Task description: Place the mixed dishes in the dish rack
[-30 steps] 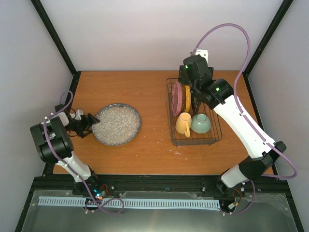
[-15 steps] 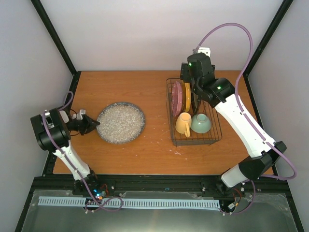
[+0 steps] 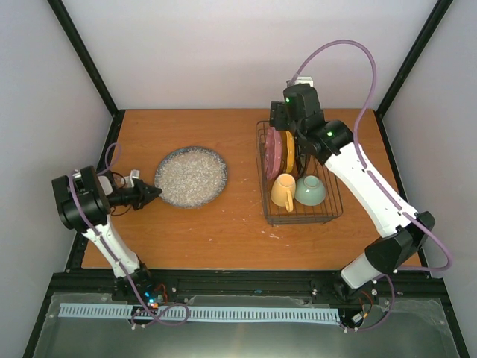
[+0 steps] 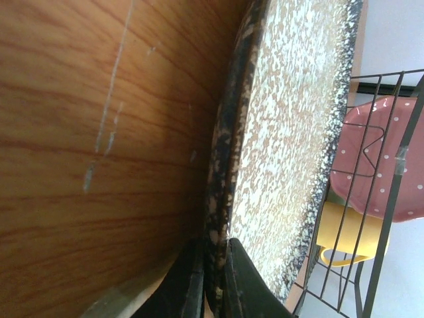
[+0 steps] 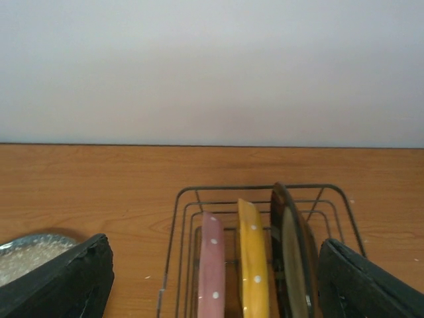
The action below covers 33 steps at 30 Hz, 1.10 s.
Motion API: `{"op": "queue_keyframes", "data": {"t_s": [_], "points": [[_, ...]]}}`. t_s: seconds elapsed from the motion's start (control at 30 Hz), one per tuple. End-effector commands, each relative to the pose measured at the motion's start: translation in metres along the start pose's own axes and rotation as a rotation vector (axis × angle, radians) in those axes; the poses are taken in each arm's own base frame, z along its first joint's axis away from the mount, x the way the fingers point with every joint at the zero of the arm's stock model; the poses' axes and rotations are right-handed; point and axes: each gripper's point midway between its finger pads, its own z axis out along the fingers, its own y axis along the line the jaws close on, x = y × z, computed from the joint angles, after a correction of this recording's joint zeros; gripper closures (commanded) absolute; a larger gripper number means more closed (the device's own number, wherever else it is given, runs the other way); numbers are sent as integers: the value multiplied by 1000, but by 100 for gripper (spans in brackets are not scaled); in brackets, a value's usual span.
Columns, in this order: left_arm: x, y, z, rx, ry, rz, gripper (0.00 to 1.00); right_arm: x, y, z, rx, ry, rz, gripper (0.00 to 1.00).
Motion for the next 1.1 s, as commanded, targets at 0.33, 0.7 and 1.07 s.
{"op": "queue_keyframes", "data": {"t_s": [0.33,0.7,1.07], "points": [[-12,-72,-39,76,-161,183,99,52,103,31,-494,201,6,13],[-13,-125,-65,159,-229,330,99,106,157,56,-722,427,49,9],[8,-146,-68,310,-223,461,99,128,172,77,-755,505,43,7]]}}
